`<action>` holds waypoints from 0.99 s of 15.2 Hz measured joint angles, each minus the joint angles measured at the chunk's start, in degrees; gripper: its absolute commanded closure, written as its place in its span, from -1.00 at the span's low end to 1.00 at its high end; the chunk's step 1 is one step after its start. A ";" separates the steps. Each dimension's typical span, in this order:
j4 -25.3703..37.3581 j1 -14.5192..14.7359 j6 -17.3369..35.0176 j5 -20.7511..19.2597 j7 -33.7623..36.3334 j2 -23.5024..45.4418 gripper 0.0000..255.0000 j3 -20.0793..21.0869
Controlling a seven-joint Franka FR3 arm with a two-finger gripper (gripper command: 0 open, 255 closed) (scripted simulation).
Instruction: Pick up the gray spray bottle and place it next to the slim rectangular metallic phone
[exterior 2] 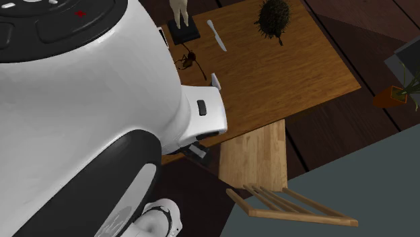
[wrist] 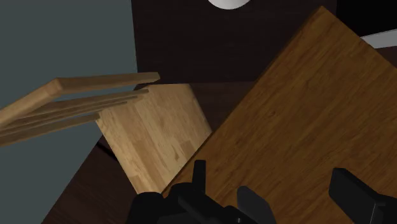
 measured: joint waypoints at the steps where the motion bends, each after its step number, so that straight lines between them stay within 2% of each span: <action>1: 0.00 0.00 0.00 0.00 0.00 0.00 -1.00 0.00; 5: -5.36 0.88 8.70 -0.86 -6.65 -0.15 -1.00 -3.19; 9: -11.61 -0.56 21.03 -0.46 -16.37 1.39 -1.00 -6.93; 15: -16.91 5.84 39.36 2.40 -32.39 9.40 -1.00 -14.40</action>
